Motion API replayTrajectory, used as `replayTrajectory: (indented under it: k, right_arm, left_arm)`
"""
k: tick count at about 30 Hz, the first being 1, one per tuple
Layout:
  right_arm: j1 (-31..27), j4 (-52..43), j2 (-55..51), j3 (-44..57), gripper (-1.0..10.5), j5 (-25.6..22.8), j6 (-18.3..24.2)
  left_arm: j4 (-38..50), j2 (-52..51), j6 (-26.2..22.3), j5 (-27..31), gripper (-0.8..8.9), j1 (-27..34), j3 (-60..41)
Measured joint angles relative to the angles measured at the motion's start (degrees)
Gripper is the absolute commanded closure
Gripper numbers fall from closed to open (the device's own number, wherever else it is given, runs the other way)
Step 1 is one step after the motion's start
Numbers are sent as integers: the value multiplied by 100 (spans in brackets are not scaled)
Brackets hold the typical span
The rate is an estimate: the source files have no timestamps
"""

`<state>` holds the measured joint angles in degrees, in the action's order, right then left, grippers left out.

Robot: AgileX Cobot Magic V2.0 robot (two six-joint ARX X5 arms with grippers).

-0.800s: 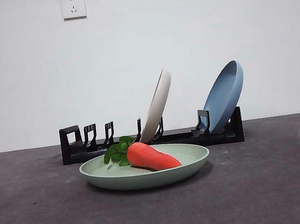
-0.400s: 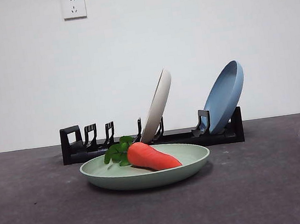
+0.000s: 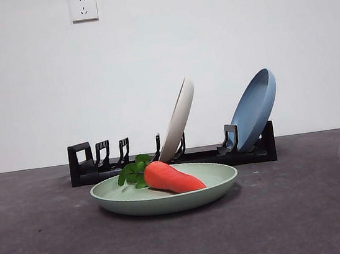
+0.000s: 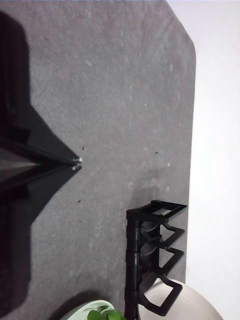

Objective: Take the green plate from the plate rack,put the plate on the table,take the carrot from the table,put the carrot in the plate

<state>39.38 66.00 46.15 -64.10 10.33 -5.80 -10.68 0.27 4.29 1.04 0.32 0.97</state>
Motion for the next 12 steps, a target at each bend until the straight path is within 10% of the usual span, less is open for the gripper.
replayTrajectory:
  k: [12]
  right_arm:
    - [0, 0, 0, 0, 946, 0, 0]
  left_arm:
    - [0, 0, 26, 2, 817, 0, 0]
